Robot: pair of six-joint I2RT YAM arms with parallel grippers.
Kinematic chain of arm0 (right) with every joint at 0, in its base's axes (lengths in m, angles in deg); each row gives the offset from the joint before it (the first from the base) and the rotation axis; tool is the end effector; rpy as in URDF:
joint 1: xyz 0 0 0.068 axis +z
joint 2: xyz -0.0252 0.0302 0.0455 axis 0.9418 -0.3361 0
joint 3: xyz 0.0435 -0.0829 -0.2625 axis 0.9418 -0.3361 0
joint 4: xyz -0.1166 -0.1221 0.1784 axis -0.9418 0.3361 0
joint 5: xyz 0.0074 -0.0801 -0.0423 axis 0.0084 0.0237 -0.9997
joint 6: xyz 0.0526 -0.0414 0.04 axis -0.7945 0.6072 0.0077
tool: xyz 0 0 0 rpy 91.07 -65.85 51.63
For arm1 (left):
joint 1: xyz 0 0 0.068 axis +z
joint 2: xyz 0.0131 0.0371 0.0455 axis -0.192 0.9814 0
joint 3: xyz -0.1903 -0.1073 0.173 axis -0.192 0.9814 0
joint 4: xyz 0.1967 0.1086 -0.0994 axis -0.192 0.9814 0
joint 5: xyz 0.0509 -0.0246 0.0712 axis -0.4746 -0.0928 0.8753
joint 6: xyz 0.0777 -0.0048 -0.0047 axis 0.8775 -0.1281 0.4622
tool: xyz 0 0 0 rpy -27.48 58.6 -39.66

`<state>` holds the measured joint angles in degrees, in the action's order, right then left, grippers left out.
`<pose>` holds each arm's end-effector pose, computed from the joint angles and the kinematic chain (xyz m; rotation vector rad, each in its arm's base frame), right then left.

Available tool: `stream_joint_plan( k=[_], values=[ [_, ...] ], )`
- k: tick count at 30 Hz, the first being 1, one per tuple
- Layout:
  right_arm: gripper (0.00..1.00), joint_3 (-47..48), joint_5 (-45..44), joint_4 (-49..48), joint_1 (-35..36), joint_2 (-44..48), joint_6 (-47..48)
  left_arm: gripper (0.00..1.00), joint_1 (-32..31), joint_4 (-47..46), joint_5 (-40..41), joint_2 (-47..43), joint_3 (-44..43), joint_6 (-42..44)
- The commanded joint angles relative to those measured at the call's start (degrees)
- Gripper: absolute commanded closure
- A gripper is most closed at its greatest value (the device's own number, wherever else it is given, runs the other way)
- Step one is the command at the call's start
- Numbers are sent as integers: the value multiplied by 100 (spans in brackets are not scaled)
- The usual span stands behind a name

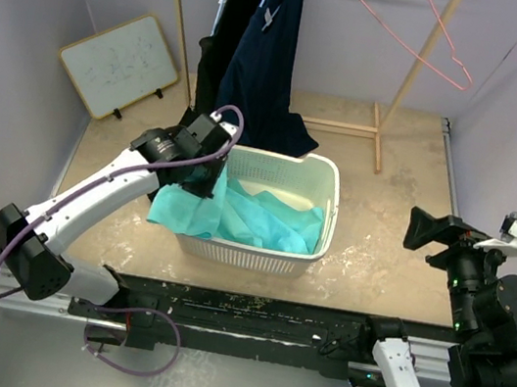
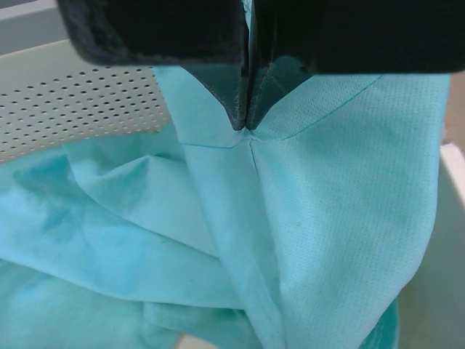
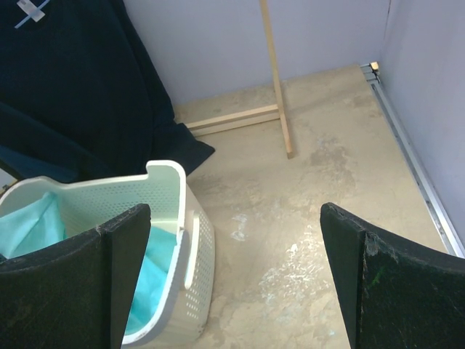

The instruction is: Remove the t-shirt from the hanger

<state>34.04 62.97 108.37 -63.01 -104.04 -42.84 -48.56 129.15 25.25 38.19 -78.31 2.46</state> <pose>0.0363 -0.0062 0.4521 0.2610 1.4994 0.2217 0.2130 -0.1515 0.3181 0.2917 2.5985 -0.1877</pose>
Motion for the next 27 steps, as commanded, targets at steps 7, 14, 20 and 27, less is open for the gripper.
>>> stream_joint_plan(
  k=[7, 14, 20, 27],
  values=[
    [0, 120, 662, -249, 12, 36, 71, 100, -731, -1748, -1147, 1125, -1116, 1],
    [5, 389, 1466, -205, 12, -368, 248, 1, -763, -1819, -323, 605, -819, 359],
    [12, 317, 2136, -571, 12, -632, 138, 1, -764, -2903, 472, -1700, 543, 436],
    [23, 749, 3100, -1211, 14, -1579, -188, 31, -759, -3584, 1275, -4379, 2062, 545]
  ],
)
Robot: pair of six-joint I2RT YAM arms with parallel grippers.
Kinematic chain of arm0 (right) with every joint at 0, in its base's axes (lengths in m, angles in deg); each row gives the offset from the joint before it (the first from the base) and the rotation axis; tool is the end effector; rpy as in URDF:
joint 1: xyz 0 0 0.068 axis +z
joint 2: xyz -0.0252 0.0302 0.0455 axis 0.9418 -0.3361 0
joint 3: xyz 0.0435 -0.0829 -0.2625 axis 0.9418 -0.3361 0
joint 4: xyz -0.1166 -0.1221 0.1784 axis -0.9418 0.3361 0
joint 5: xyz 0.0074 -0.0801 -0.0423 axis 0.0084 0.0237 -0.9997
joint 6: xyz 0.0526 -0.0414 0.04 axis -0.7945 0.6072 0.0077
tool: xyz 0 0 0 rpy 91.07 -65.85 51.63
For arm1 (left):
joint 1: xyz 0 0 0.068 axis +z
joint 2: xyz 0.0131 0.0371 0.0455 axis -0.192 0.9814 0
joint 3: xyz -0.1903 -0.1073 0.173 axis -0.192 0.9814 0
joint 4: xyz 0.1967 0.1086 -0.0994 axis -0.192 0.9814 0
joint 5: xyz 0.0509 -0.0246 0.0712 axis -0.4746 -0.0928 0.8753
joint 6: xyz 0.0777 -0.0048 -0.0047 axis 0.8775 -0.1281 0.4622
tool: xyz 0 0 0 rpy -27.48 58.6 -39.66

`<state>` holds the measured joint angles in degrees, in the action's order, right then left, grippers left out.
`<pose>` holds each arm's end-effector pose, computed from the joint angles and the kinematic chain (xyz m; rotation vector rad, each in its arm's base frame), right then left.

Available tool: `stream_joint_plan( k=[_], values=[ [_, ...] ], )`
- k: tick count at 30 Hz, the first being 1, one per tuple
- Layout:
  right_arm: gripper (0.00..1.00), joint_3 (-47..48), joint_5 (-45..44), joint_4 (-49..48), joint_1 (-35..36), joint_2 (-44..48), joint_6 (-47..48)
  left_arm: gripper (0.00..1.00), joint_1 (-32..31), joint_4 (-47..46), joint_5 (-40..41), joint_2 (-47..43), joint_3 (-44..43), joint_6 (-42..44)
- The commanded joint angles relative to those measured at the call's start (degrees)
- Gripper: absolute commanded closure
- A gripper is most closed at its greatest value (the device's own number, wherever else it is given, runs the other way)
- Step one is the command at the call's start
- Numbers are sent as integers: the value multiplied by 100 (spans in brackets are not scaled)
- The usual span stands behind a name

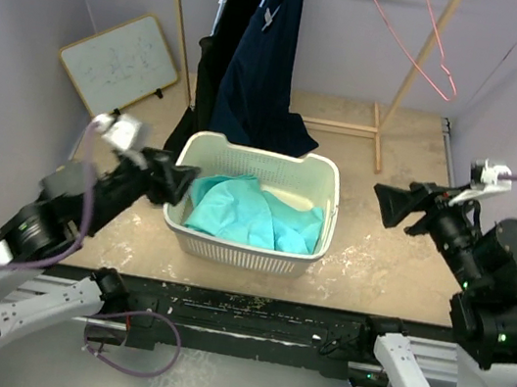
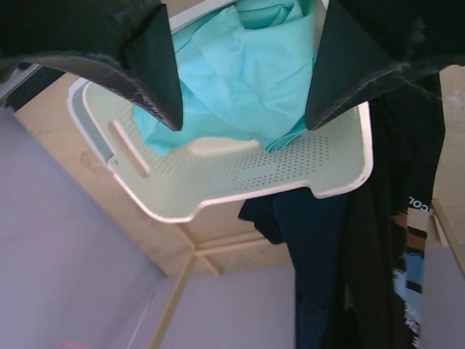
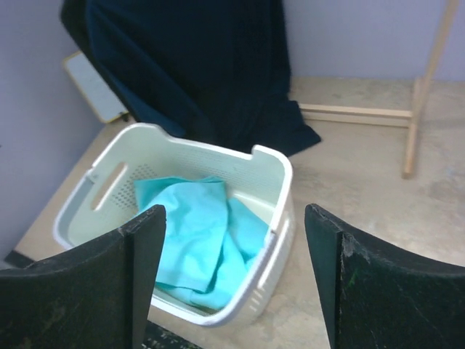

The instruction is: Remove the t-shirt from the hanger

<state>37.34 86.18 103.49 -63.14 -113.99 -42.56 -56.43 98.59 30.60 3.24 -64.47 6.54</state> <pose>0.0799 0.0262 0.4725 -0.0609 1.5711 0.5218 0.1165 -0.0959 0.4171 0.2333 1.7384 -0.6199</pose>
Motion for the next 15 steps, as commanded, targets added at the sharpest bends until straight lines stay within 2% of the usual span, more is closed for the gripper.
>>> stream_joint_plan(
  k=[1, 3, 6, 8, 13, 15],
  values=[
    [24, 552, 884, -818, 25, -744, -264, 41, 32, -509, 891, -1170, 815, 136],
    [26, 803, 1118, -1097, 25, -1120, -441, 46, 29, -411, 1141, -1624, 1026, 110],
    [29, 1246, 1483, -1540, 79, -1664, -802, 44, 28, -213, 1374, -2022, 1268, 82],
    [31, 1635, 1398, -1741, 260, -2026, -948, 44, 28, -103, 1477, -2178, 1411, 41],
    [28, 2931, -206, -1318, 2081, -3145, -455, 44, 32, -150, 1492, -2376, 1482, 71],
    [27, 3439, -543, -1118, 2444, -3670, -349, 43, 28, -77, 1458, -2385, 1449, 49]
  ],
)
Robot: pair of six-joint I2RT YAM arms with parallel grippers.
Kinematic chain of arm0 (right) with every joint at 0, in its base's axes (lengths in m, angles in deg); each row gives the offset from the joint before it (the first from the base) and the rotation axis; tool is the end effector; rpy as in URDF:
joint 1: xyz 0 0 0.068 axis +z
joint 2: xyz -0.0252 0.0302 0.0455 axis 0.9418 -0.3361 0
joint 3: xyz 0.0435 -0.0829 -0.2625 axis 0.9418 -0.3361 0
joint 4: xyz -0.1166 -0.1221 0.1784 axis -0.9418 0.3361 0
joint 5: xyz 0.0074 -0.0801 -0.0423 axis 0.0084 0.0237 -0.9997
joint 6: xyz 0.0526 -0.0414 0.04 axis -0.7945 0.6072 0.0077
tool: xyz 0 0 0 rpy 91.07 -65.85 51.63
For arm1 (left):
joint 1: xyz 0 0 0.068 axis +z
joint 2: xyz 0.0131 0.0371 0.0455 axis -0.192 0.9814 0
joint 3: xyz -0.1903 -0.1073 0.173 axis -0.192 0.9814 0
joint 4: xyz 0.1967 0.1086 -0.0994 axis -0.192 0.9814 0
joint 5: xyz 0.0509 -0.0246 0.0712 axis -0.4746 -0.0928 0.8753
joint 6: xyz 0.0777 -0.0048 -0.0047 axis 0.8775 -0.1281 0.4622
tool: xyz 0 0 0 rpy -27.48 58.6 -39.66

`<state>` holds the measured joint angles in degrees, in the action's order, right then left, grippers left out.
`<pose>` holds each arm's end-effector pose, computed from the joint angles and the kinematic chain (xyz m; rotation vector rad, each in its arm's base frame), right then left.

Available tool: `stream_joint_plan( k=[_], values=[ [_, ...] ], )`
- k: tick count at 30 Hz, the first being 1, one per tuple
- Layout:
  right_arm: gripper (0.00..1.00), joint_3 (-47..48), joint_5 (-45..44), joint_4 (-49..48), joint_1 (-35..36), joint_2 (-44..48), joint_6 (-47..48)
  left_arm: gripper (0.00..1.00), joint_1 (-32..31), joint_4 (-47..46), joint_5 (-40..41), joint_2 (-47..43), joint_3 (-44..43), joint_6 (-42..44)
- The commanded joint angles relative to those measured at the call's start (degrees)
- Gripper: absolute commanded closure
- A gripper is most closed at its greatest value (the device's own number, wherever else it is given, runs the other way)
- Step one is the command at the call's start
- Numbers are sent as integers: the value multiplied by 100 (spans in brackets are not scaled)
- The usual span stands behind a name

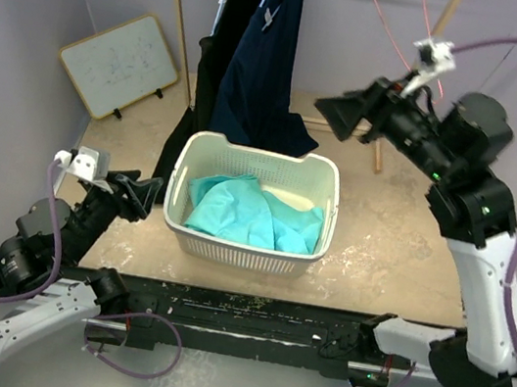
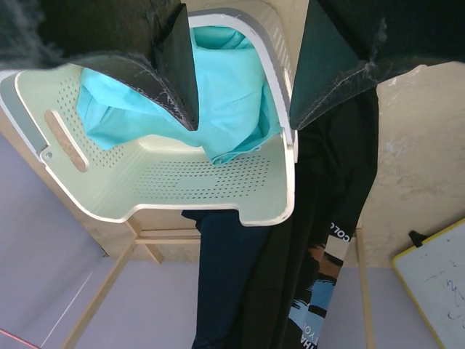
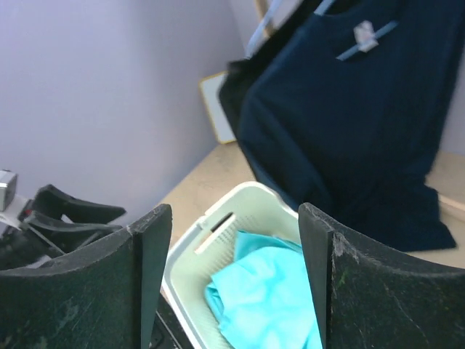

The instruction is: Remove the t-shirt from the hanger

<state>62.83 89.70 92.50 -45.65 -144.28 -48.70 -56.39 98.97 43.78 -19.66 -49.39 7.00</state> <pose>0.1807 0.1051 0.5605 -0.2803 1.4839 0.8971 0.0700 -0.0283 0.3684 0.0159 1.6080 -0.4913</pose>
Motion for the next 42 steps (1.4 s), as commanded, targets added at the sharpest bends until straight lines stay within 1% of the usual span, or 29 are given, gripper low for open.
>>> stream_joint_plan(
  k=[1, 4, 7, 9, 11, 12, 13, 17, 22, 27, 32, 35, 37, 38, 39, 42],
  values=[
    [26, 1086, -964, -27, 734, -847, 277, 43, 23, -82, 120, -113, -54, -16],
    [20, 1733, -1317, -104, 961, -1517, 264, 42, 24, -24, 54, -153, -48, -79],
    [14, 3111, -2037, 207, 1456, -2698, 385, 42, 28, -41, 14, -149, -26, -94],
    [13, 4199, -2718, 523, 1727, -3559, 512, 42, 25, -42, -23, -119, -36, -82],
    [12, 5107, -3340, 657, 1838, -4321, 593, 42, 23, -36, -50, -92, -44, -85],
    [11, 5338, -3560, 611, 1838, -4568, 614, 42, 24, -35, -63, -79, -51, -85],
    [10, 5371, -3768, 483, 1842, -4725, 618, 42, 23, -34, -80, -71, -49, -90],
    [11, 4631, -4080, -346, 1832, -4648, 671, 43, 23, -22, -142, -58, -49, -83],
    [13, 5034, -4022, -230, 1842, -5101, 688, 43, 23, -57, -203, -54, -41, -75],
    [17, 4668, -4045, -430, 1836, -5156, 681, 43, 24, -42, -275, -41, -45, -83],
    [24, 4828, -4430, -256, 1795, -5283, 793, 43, 26, -41, -286, -41, -44, -84],
    [26, 4535, -4459, -268, 1598, -5072, 708, 43, 32, -43, -294, -37, -45, -85],
    [27, 4091, -4228, -555, 1483, -4773, 637, 43, 31, -50, -302, -26, -44, -85],
    [28, 3959, -4249, -680, 1484, -4670, 682, 43, 32, -53, -310, -22, -37, -85],
    [29, 4027, -4303, -636, 1481, -4682, 705, 43, 32, -62, -320, -11, -36, -85],
    [31, 4723, -4476, -55, 1451, -4977, 746, 43, 33, -51, -331, 14, -42, -70]
  ],
)
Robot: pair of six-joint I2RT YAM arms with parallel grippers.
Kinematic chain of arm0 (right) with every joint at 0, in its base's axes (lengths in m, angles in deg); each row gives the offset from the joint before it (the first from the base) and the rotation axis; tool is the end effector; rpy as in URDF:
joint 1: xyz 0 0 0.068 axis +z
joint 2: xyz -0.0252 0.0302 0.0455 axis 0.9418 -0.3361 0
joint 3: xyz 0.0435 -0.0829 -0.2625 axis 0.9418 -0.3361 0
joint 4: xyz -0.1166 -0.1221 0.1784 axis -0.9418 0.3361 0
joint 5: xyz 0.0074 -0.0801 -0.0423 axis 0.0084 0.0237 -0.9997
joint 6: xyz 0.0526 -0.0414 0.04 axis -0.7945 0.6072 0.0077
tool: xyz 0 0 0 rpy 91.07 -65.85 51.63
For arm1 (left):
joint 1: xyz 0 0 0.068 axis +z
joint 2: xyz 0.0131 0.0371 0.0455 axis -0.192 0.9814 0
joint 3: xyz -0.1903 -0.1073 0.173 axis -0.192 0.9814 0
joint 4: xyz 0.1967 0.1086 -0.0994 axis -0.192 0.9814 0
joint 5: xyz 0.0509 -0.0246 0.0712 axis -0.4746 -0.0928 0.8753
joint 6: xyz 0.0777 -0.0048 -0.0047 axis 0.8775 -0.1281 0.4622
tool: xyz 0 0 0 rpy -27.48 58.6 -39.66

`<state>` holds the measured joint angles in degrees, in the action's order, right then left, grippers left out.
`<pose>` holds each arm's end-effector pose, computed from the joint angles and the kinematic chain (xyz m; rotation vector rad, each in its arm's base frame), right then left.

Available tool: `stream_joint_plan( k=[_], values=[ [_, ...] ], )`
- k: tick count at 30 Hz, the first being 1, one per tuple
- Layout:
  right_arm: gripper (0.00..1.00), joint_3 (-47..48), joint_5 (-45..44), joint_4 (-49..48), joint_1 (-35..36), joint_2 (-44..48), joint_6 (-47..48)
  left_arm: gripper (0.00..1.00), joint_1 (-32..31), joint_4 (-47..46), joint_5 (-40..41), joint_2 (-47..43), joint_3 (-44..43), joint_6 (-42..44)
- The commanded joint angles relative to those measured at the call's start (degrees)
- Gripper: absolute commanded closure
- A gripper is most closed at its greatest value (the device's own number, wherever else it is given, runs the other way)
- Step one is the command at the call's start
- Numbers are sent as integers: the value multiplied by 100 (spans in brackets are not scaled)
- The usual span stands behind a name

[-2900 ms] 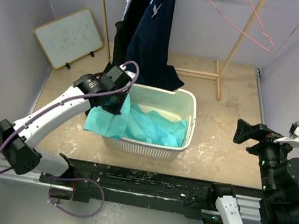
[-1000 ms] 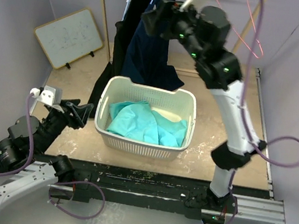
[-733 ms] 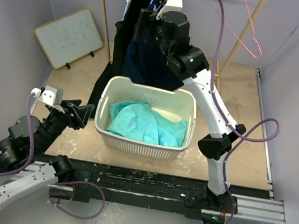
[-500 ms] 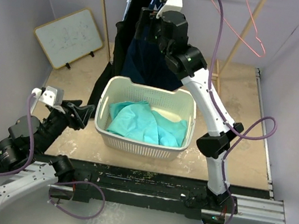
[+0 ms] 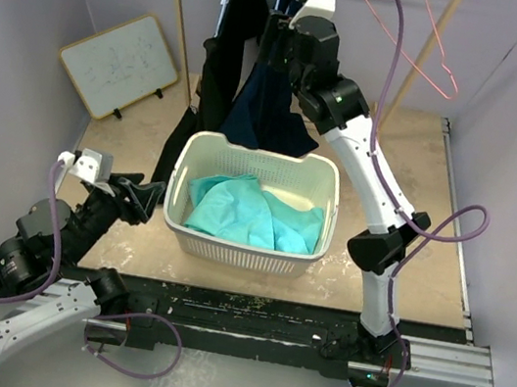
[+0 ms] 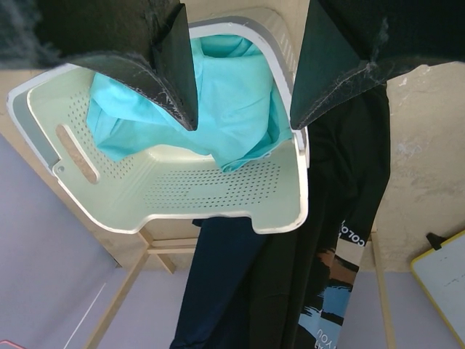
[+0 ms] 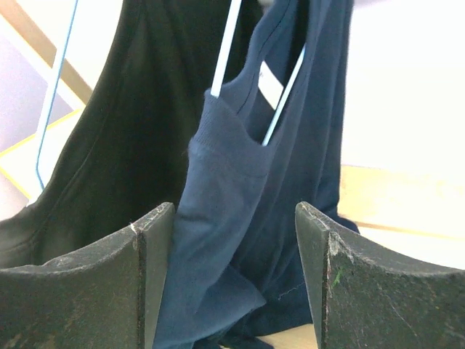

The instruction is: Remove the t-shirt from the hanger

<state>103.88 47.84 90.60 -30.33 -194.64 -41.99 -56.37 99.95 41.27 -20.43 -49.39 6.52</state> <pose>0.3721 0.2765 0.5034 0.0121 1.5864 0.4396 0.0666 -0.0285 0.3668 0.0449 1.6148 -0.5300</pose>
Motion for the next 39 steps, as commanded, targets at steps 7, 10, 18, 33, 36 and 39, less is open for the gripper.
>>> stream_joint_plan(
  k=[7, 10, 18, 33, 36, 39],
  values=[
    [32, 40, -83, 14, -367, 273, 65, 43, 39, -149, -117, 150, -49, -26],
    [34, 157, 109, 129, -507, 225, 32, 43, 40, -149, -122, 173, -43, -22],
    [47, 557, 41, 227, -546, 0, 178, 43, 72, -167, -190, 244, -45, -2],
    [62, 526, 433, 113, -817, -253, 266, 42, 105, -193, -263, 243, -45, 0],
    [100, 183, 273, -158, -821, -105, 241, 42, 112, -193, -270, 236, -36, -10],
    [100, 140, 317, -349, -822, -49, 298, 42, 112, -193, -306, 272, -36, -10]
  ],
)
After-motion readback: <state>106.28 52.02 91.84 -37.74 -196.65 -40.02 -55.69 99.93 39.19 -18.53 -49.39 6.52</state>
